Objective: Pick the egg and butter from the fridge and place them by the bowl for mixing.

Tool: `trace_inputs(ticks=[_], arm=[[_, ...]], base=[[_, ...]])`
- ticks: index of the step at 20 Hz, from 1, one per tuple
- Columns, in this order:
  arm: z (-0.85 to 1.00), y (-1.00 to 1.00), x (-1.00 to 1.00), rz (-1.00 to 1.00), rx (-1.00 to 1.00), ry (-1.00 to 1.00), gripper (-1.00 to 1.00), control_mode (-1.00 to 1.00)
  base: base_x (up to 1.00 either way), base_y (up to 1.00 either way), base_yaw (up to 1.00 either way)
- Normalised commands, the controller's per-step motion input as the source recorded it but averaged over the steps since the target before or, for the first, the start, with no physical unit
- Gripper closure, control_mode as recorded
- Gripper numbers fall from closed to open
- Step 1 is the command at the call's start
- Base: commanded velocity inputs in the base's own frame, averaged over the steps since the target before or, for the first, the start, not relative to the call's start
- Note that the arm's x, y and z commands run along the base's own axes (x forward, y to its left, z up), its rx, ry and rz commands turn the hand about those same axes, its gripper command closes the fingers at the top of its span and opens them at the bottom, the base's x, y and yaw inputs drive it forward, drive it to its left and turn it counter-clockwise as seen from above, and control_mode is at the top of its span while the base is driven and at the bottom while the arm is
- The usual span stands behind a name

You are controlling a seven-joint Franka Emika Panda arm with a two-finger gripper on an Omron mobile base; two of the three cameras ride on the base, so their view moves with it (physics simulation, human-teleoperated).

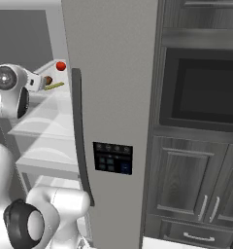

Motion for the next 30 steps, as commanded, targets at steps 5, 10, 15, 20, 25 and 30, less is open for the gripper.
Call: trace_inputs(ticks=[5,10,15,20,25,30], arm=[[-0.03,0.24,0.30,0.05,0.00,0.01,-1.00,-1.00],[0.00,0.20,0.29,0.00,-0.06,0.09,-1.00,-1.00],[0.00,0.11,0.21,-0.03,-0.09,0.19,-1.00,-1.00],[0.01,0.02,0.18,-0.04,-0.06,0.16,-1.00,-1.00],[-0.03,0.12,0.07,-0.07,-0.12,0.09,-1.00,-1.00],[-0.24,0.05,0.03,-0.07,-0.18,0.01,-1.00,-1.00]], base=[[0.00,0.00,0.00],[0.00,0.00,0.00],[0.00,0.00,0.00],[0.00,0.00,0.00],[0.00,0.00,0.00],[0.00,0.00,0.00]])
